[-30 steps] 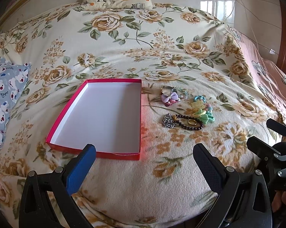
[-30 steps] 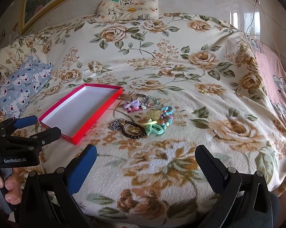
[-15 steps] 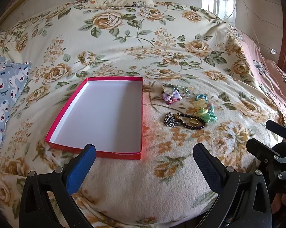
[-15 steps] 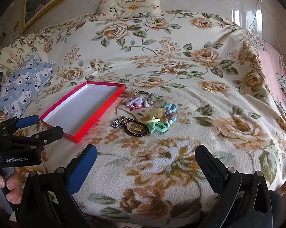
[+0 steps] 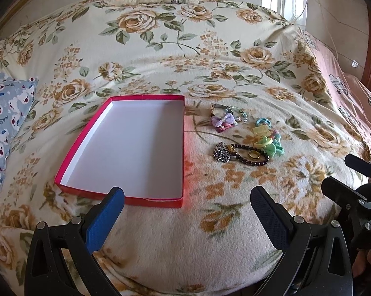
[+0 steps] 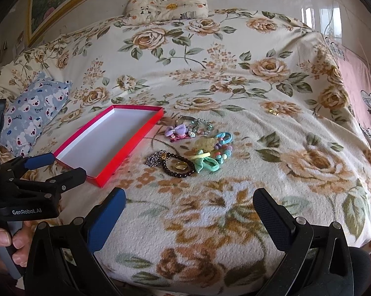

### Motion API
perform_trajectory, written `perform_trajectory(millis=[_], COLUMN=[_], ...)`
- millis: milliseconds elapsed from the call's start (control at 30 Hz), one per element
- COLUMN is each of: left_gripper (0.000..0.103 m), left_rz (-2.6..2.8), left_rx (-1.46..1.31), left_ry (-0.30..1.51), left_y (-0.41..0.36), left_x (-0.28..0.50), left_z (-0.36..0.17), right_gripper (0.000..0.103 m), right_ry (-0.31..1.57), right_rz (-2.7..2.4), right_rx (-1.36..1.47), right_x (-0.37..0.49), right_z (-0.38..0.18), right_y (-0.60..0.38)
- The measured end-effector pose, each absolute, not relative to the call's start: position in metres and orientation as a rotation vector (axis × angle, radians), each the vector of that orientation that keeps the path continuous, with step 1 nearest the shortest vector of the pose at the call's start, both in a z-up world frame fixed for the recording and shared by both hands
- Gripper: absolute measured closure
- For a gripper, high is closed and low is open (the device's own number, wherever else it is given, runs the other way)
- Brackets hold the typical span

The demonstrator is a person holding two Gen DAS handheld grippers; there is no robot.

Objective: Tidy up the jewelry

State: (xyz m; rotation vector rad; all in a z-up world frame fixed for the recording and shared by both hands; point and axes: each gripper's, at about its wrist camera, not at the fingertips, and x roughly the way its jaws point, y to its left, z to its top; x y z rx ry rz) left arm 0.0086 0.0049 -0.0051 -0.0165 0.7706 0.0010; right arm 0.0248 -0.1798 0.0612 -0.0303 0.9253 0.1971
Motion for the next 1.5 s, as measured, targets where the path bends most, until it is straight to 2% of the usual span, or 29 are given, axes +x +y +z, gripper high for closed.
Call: perform_trajectory(millis=[433,633,967,1100,1267,1433,1500], left_gripper=[0.001,0.001,0.001,0.008,0.010,0.019,0.021], left_rz=[-0.019,-0.046,-0.099,-0.123,-0.135,-0.165,-0.181], left_rx=[-0.041,-0.047,-0.037,-0.020,0.010,0.019,0.022], left_ry=[0.824,0.851,0.841,0.847,0.849,0.876,0.892], left_y=[0.009,0.014,0.010,0.004,-0.003,-0.012,-0.016], left_x=[0.037,0.065,0.115,0.136,0.166,0.198,0.211], left_z=[-0.016,-0.019,-0.017,-0.020,-0.023,-0.030,-0.035], right_gripper=[0.001,0.007,0.030,0.048,0.057,0.065,0.071], right_ry=[0.946,0.963,1.014,1.042,1.073,1.116,1.132], right_rz=[0.181,0.169,0.154,0.138,0.109,0.092,0.088], right_rx=[-0.005,0.018,0.113,0.139,0.163,0.180,0.177], right_x=[0.043,0.063,0.102,0.126,0.151,0.174,0.182], right_z=[0.053,0.046,0.033,0.027,0.014,-0.001,-0.006], right_y=[-0.189,-0.198,-0.217,-0.225,-0.235,-0.242,-0.243])
